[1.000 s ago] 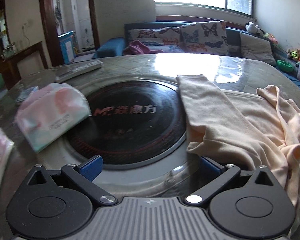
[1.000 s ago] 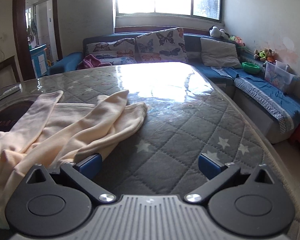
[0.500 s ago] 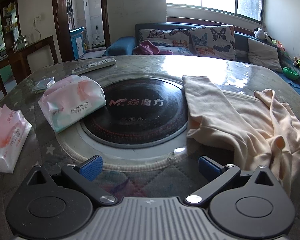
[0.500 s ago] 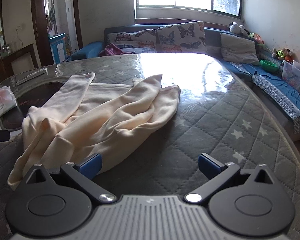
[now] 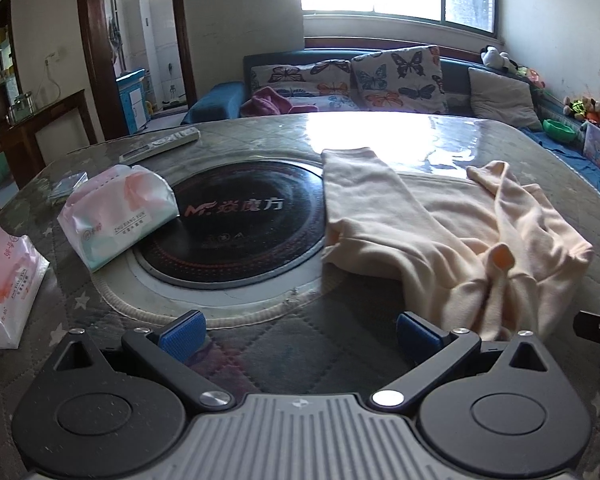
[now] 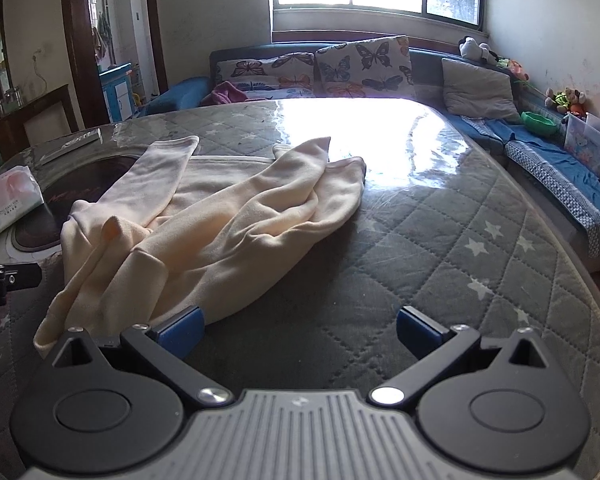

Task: Fold clothes
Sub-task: 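Move both grippers over the crumpled cream shirt toward its sleeves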

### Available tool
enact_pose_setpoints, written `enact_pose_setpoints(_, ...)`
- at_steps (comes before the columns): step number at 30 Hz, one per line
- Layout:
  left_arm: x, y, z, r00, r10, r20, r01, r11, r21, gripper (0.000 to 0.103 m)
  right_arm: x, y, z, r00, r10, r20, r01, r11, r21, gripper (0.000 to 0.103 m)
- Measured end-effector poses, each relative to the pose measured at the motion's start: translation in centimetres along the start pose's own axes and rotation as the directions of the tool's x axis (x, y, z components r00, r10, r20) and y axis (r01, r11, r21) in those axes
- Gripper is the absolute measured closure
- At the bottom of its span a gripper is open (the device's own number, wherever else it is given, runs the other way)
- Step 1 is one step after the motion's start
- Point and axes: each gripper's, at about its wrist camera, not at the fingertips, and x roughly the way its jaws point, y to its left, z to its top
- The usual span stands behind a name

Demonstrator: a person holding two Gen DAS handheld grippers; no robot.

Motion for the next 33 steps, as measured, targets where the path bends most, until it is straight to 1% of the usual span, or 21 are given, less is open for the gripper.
enact_pose_setpoints(17, -1.2, -1.7, -0.5, 1.0, -0.014, 0.002, 0.014, 0.999, 0.044, 0.0, -0.8, 0.4, -0.1, 1.0, -0.011, 0.01, 0.011, 1.0, -0.016, 0.0)
enact_pose_setpoints(33, -1.4, -2.0, -0.4, 1.0, -0.009, 0.002, 0.009, 0.998, 0.062, 0.0, -1.3, 0.7, -0.1, 1.0, -0.001, 0.015, 0.001, 1.0, -0.023, 0.0)
